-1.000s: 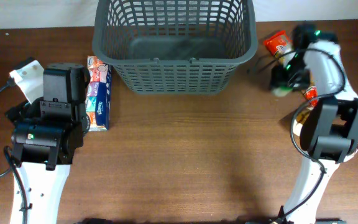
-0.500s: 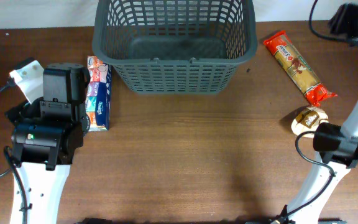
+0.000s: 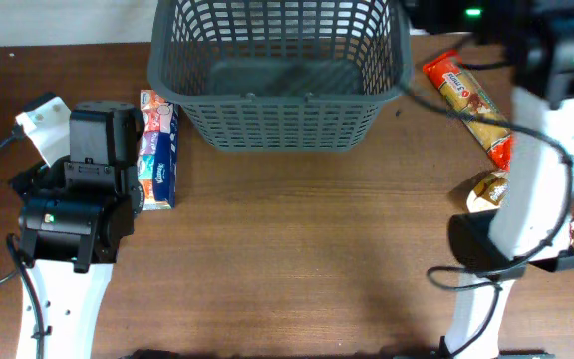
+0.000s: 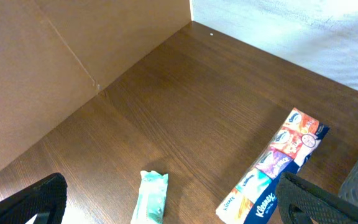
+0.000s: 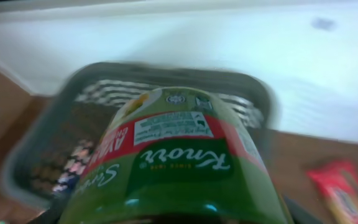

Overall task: Pack container
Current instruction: 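Carry the jar over the basket and release it inside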

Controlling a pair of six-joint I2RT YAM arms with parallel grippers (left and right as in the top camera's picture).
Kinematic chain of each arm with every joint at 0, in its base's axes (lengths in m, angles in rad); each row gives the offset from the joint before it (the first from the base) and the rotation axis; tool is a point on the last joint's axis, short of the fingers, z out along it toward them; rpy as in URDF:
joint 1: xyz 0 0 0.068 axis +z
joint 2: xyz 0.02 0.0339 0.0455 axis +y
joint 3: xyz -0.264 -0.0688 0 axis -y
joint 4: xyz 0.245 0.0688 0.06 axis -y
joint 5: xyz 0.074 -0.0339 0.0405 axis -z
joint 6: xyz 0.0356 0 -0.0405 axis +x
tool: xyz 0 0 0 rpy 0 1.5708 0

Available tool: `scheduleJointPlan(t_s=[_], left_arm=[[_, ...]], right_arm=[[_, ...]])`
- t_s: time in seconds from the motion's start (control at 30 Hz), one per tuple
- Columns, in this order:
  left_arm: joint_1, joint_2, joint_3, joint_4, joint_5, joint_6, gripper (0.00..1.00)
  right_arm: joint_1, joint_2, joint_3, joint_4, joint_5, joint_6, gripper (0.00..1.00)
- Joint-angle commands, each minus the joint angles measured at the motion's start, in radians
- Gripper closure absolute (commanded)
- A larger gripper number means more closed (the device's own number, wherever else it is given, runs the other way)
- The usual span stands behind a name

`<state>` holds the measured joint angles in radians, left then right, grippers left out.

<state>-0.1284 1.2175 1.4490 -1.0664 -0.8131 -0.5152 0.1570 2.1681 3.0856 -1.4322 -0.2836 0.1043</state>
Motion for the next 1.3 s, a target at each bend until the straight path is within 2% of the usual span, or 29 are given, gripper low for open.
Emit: scheduleJointPlan(t_s=[0.0, 0.2, 0.67, 0.8, 0.97, 1.03, 1.1, 1.17, 1.2, 1.27], left_arm=[[0.005, 0.001, 0.01, -0.002, -0.014, 0.016, 0.01], [0.005, 0.001, 0.01, -0.002, -0.014, 0.016, 0.0], [0.005, 0.001, 0.01, -0.002, -0.014, 0.016, 0.0], [0.005, 0.001, 0.01, -0.002, -0.014, 0.016, 0.01], [0.005, 0.001, 0.01, -0.002, -0.014, 0.016, 0.0], [0.005, 0.001, 0.01, -0.002, -0.014, 0.016, 0.0], [0.005, 0.001, 0.01, -0.002, -0.014, 0.016, 0.0], [0.005, 0.001, 0.01, -0.002, -0.014, 0.016, 0.0], [0.005, 0.001, 0.01, -0.002, -0.014, 0.016, 0.0], [0.005, 0.001, 0.01, -0.002, -0.014, 0.016, 0.0]], right_arm=[[0.083, -0.013, -0.075, 0.061, -0.016, -0.019, 0.96], [0.158, 0.003, -0.309, 0.177, -0.015, -0.022, 0.96], [0.164, 0.068, -0.825, 0.34, 0.116, -0.021, 0.96], [0.163, 0.068, -0.922, 0.375, 0.116, -0.021, 0.96], [0.162, 0.069, -0.938, 0.383, 0.116, -0.022, 0.95], [0.162, 0.069, -0.938, 0.394, 0.116, -0.022, 0.88], [0.162, 0.069, -0.938, 0.398, 0.116, -0.021, 0.75], [0.162, 0.069, -0.938, 0.402, 0.116, -0.021, 0.6], [0.162, 0.069, -0.938, 0.404, 0.116, -0.021, 0.48], [0.162, 0.069, -0.938, 0.408, 0.116, -0.021, 0.38]])
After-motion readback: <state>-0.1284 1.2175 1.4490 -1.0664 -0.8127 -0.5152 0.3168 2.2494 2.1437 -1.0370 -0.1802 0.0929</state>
